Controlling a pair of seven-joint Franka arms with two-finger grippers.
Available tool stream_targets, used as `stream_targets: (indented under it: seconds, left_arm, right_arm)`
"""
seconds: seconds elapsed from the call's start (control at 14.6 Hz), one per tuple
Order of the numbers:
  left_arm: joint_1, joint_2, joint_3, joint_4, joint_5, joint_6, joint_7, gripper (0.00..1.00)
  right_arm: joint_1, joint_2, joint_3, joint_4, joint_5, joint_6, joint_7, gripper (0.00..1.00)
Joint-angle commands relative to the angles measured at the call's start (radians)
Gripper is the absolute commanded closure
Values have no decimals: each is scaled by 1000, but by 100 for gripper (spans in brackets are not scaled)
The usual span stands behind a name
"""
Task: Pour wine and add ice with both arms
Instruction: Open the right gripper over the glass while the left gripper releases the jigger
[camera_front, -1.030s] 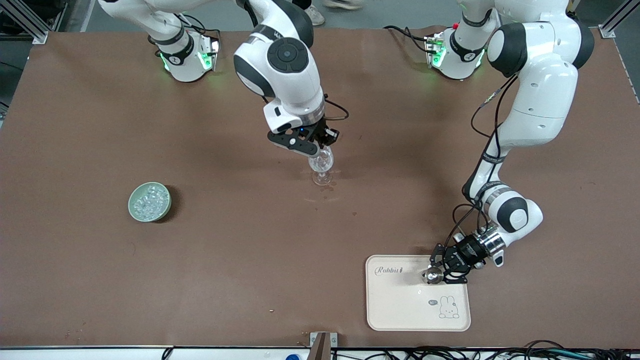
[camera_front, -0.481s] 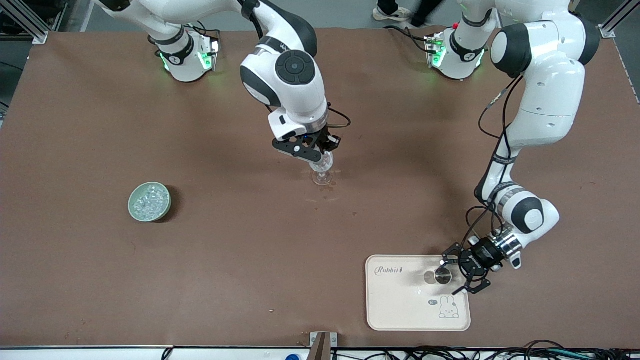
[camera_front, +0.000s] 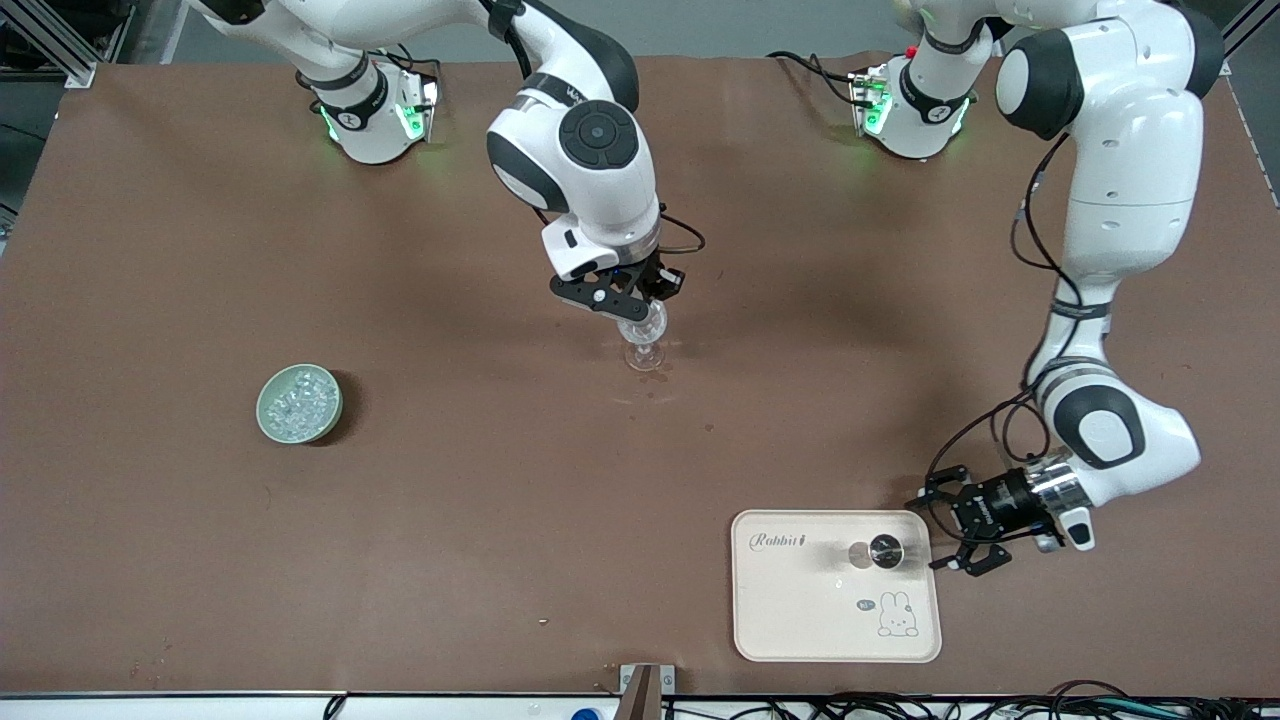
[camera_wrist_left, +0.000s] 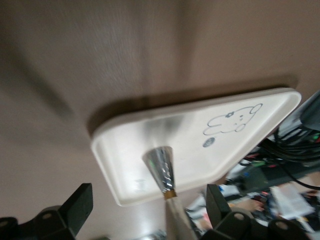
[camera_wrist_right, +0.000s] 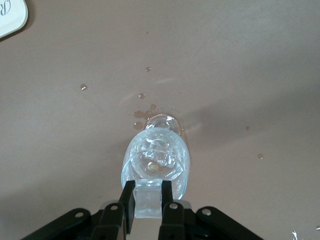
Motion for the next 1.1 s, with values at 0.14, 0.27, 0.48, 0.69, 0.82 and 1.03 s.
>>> stream_targets:
  seconds: [0.14, 0.27, 0.48, 0.69, 0.82, 1.03]
  left_arm:
    - [-22, -60, 36, 76, 388, -22, 3, 0]
    - [-22, -101, 34, 95, 403, -22, -1, 0]
    - [-15, -219, 34, 88, 496, -23, 5, 0]
    - [-21, -348, 22, 81, 763, -83, 78, 0]
    - [-21, -414, 7, 78, 846, -164, 224, 0]
    - [-16, -497, -4, 53, 857, -220, 460, 0]
  right_arm:
    - [4, 18, 3, 11, -39, -3, 15, 90]
    - [4, 20, 3, 11, -42, -7, 16, 89]
    - [4, 20, 3, 8, -40, -10, 15, 84]
    - [3, 20, 3, 9, -40, -9, 13, 69]
    - [3, 20, 4, 8, -39, -9, 15, 58]
    - [4, 20, 3, 9, -39, -9, 15, 51]
